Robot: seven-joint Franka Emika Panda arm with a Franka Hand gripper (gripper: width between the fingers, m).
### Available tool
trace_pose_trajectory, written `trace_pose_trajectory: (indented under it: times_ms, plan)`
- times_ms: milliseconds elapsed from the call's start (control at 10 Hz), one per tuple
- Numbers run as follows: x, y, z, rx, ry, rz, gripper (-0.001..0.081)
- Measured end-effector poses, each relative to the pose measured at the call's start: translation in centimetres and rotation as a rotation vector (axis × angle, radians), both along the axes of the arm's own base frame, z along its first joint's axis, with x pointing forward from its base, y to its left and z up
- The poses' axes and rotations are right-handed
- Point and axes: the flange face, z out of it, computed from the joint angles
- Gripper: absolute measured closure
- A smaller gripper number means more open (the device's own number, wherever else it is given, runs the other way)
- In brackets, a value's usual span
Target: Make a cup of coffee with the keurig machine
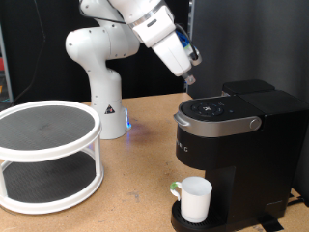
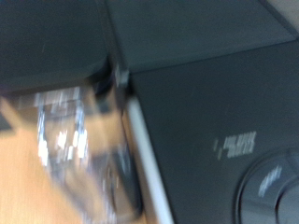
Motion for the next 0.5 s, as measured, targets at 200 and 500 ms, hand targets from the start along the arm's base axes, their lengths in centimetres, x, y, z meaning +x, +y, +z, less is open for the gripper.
trace_pose_trajectory:
  times_ms: [200, 500]
  plan:
    - [0.1, 1.1, 0.7, -0.179, -0.034, 0.112, 0.0001]
    - [1.4, 3.5, 3.3, -0.286, -0.039, 0.127, 0.0001]
